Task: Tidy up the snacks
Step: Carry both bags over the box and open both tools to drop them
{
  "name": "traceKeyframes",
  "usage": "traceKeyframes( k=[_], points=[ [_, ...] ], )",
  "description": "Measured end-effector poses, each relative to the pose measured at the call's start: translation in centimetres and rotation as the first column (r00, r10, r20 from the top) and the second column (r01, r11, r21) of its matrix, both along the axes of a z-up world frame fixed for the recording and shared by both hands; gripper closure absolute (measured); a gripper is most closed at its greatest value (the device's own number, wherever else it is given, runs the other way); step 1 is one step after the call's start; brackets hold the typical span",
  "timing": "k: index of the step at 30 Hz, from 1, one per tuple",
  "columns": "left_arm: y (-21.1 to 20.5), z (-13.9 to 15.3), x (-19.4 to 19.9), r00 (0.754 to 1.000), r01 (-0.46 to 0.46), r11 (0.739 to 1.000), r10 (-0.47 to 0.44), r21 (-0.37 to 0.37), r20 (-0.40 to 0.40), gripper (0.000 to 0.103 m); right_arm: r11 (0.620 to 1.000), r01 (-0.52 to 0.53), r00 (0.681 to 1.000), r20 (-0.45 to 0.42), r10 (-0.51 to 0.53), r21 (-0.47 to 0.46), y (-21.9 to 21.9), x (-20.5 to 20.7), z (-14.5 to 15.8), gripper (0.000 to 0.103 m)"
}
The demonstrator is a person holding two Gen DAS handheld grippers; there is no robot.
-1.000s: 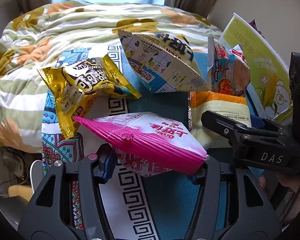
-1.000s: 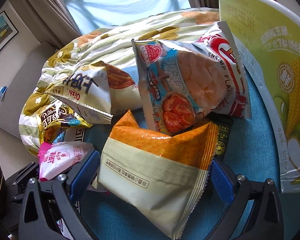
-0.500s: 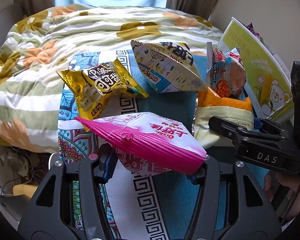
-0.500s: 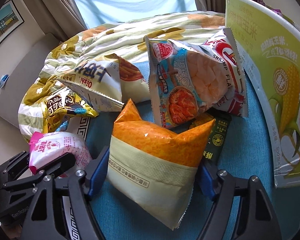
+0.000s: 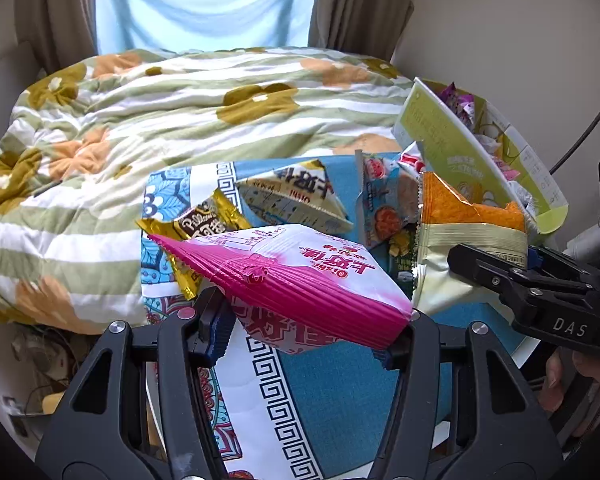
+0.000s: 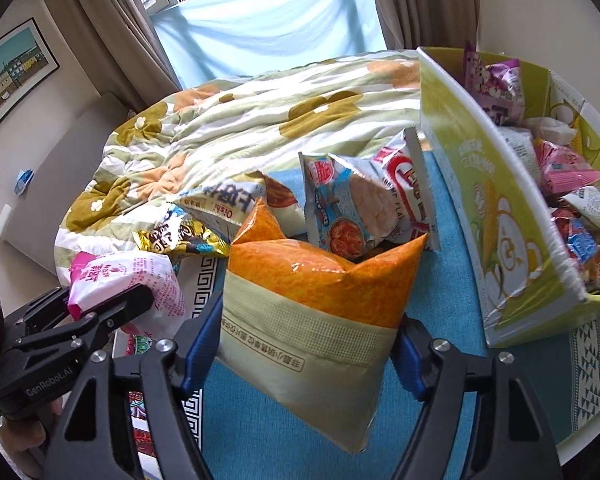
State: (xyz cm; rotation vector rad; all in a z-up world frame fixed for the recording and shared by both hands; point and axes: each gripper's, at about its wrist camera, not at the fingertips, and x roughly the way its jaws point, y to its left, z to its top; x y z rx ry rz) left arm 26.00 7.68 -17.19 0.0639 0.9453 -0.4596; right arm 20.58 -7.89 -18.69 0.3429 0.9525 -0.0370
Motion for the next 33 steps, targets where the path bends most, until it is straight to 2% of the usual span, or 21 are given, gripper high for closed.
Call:
traceKeyframes(
  k=[4,9,16,21,26,31,33],
  points=[
    [-2.3,3.7,0.0,0.998,0.04,0.999,-0.039,-0.017,0.043,0.052,0.999,0.038,0.997,0.063,-0.038,0.004,-1.7,-2.1,4.3,0.033],
    [-7.3,7.8,0.1,0.989,0.104,0.994,-0.102,-0.018,0.109,0.052,0.995,0.098,0.985,0.142,-0.094,-0.02,-5.3,-4.7,9.2,0.033],
    [-16.6,10.2,0.1,0.979,0.152,0.988,-0.148,-0.021,0.137,0.052,0.985,0.157,0.97,0.2,-0.139,-0.075,-12.9,-6.4,12.8,0.033],
    [-24.2,9.3,0.9,0.985,0.158,0.986,-0.154,-0.043,0.082,0.052,0.984,0.151,0.971,0.198,-0.131,-0.094,-18.8,-7.0,13.5,0.033],
    [-30.1,6.7,1.9,0.991,0.136,0.99,-0.136,-0.032,0.01,0.052,0.988,0.125,0.979,0.173,-0.107,-0.096,-24.3,-6.6,12.6,0.033],
    [-33.2,3.6,3.0,0.992,0.102,0.995,-0.103,-0.01,-0.071,0.051,0.992,0.101,0.986,0.143,-0.089,-0.076,-28.6,-5.8,11.3,0.033],
    [-33.9,2.6,3.3,0.991,0.086,0.996,-0.086,-0.005,-0.106,0.043,0.994,0.085,0.989,0.127,-0.077,-0.065,-29.8,-5.4,10.8,0.033]
  ],
)
